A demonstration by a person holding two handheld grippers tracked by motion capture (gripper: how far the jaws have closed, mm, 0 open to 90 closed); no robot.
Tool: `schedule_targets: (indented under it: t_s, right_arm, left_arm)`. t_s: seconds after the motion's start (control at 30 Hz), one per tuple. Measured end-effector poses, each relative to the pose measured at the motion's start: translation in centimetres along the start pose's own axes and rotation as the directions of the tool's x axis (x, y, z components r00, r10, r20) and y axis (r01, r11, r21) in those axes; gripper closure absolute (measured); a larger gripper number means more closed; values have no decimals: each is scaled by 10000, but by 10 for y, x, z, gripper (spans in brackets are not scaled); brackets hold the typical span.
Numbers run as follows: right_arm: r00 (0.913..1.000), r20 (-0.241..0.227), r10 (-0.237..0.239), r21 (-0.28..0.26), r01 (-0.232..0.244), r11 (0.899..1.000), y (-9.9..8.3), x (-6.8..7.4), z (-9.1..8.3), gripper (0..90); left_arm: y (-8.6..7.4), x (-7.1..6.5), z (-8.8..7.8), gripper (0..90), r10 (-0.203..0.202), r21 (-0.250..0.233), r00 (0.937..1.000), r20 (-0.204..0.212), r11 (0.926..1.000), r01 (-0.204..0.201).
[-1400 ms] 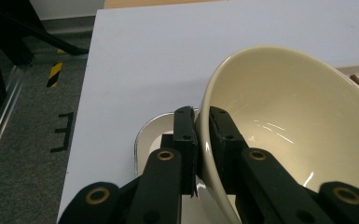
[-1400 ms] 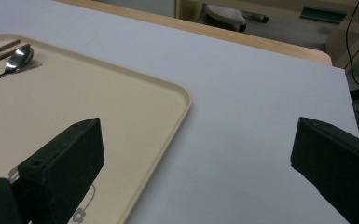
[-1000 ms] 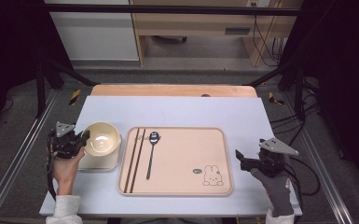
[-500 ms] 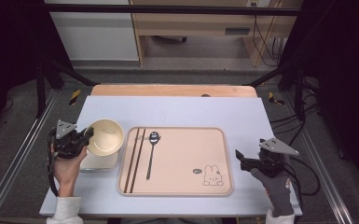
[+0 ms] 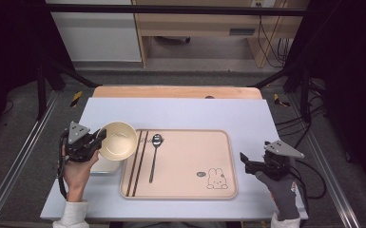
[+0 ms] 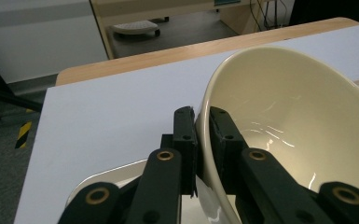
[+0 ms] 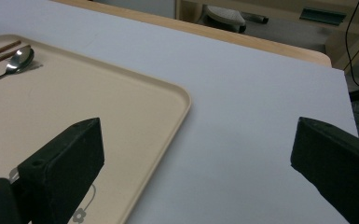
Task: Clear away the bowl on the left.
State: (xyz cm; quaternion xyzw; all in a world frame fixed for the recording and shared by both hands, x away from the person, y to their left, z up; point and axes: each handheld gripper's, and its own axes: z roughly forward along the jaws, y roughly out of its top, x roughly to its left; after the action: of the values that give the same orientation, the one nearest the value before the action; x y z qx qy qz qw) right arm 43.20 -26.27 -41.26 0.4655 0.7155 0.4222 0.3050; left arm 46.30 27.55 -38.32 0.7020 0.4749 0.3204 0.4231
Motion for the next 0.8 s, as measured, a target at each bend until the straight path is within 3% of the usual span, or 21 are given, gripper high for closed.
schedule_targets:
  t_s: [0.53,0.8]
  right_arm:
    - [10000,-4,11,-34,-11,10000,0,0,-1,29]
    - [10000,-20,15,-4,-16,10000,0,1,0,29]
  left_arm:
    - [14,-37,4,824,665,-173,9951,727,9977,-654]
    - [21,-55,14,824,789,-315,9919,996,9966,-761]
